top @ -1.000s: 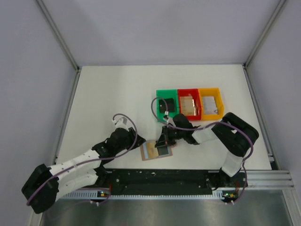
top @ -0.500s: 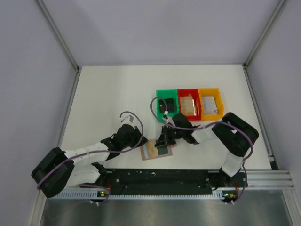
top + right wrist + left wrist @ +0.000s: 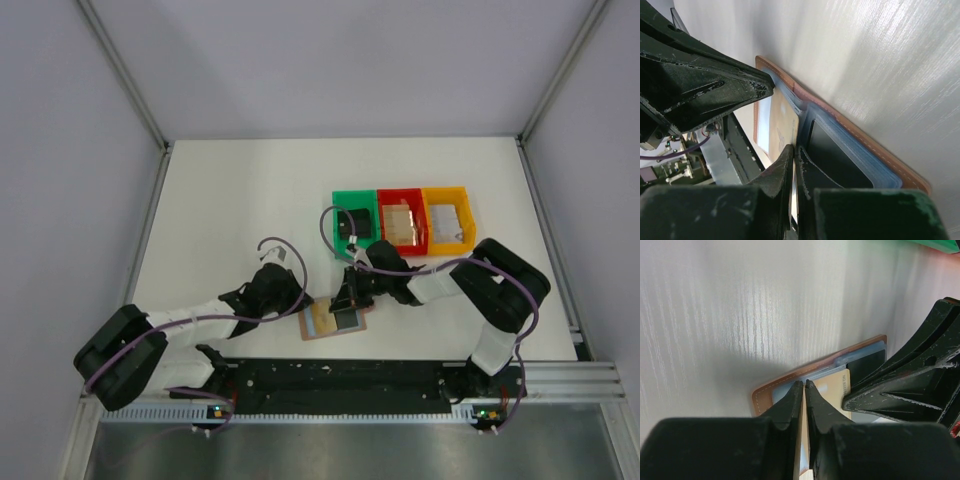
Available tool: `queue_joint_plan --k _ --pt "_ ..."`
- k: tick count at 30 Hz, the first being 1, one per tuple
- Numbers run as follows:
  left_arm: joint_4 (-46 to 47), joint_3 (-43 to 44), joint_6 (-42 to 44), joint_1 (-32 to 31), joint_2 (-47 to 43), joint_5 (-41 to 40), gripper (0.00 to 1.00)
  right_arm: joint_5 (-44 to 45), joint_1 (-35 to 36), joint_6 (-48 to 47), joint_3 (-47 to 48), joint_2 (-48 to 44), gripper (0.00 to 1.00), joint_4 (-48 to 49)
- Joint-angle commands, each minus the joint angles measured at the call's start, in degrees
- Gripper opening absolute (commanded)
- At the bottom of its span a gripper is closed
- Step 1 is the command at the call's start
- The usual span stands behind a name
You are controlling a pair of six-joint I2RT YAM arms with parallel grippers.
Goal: Take the credit cards out of the card holder
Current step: Remove the credit card from the card holder.
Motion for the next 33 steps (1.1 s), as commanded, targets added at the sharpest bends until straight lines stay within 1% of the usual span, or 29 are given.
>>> queue_joint_plan --k 1,5,12,28,30,33 --pt "-0.94 0.73 0.02 0.14 -0.61 0.49 0.09 2.13 0.22 -1.86 1.52 -0.25 0.0 -1.0" --pt "-2.44 -0.15 0.03 0.22 -0.87 -0.3 0.06 2.75 0.13 -1.68 1.52 -0.25 0.0 -1.53" --pt "-3.58 -1.56 -0.59 0.58 -0.96 -1.44 0.04 4.42 -0.13 -0.71 0.9 -0.86 0.0 -2.76" --pt "-3.76 -2.09 -0.59 1.19 0.0 -1.27 0.02 2.93 -1.71 -0.45 -1.12 -2.8 0.0 -1.97" --pt "-3.76 -1.91 -0.42 1.1 0.27 -1.09 0.02 2.58 -1.71 -0.27 -1.12 -2.62 0.03 -1.36" --pt "-3.76 -1.82 -0.24 1.19 0.18 -1.01 0.02 1.96 -1.71 0.25 -1.03 -2.45 0.05 -0.22"
